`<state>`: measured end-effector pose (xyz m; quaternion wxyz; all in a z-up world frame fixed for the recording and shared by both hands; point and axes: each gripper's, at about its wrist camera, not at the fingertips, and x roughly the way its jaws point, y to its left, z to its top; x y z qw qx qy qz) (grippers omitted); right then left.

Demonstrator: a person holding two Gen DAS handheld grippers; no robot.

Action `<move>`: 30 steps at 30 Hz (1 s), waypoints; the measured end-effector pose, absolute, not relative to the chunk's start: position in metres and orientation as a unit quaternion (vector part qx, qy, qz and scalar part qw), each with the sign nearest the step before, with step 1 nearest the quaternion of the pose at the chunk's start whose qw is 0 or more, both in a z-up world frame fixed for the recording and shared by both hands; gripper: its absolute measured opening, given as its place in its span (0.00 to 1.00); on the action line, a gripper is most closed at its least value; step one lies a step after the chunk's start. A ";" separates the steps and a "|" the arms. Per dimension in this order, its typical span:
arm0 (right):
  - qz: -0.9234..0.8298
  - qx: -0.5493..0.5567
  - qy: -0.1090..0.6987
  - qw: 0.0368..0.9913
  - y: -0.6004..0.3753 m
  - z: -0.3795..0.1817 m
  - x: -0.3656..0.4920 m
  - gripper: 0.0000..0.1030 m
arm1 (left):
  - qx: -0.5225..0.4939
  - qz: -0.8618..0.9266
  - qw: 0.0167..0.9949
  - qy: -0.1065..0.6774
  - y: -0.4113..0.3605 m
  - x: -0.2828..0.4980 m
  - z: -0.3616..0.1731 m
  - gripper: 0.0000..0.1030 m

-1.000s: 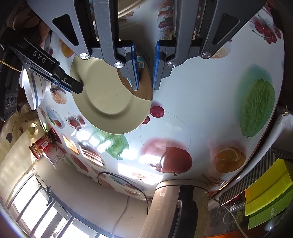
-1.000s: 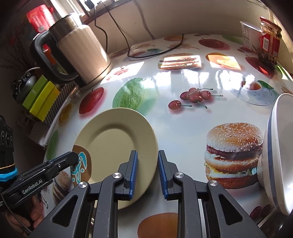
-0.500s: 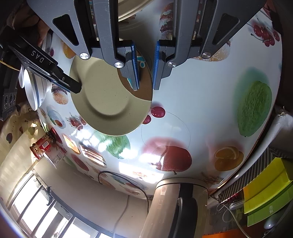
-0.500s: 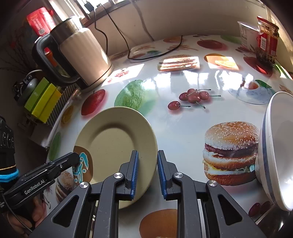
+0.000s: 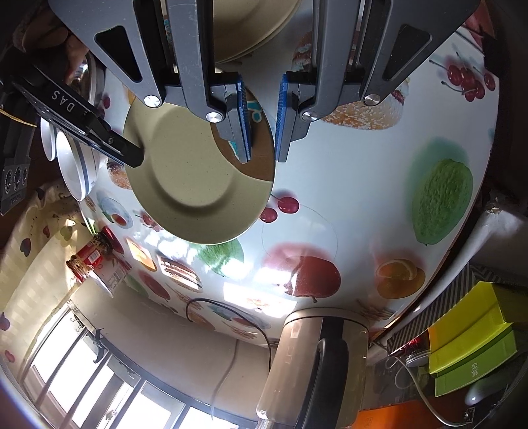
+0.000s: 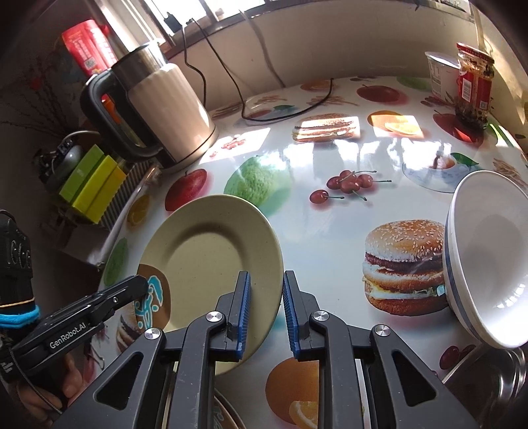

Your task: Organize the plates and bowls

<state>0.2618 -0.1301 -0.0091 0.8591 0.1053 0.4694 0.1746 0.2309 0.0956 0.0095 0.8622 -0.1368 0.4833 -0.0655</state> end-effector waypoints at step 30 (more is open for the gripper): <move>0.192 0.101 0.460 0.861 -0.135 0.003 0.182 0.19 | -0.149 -0.063 0.866 0.473 0.100 0.152 0.014 0.15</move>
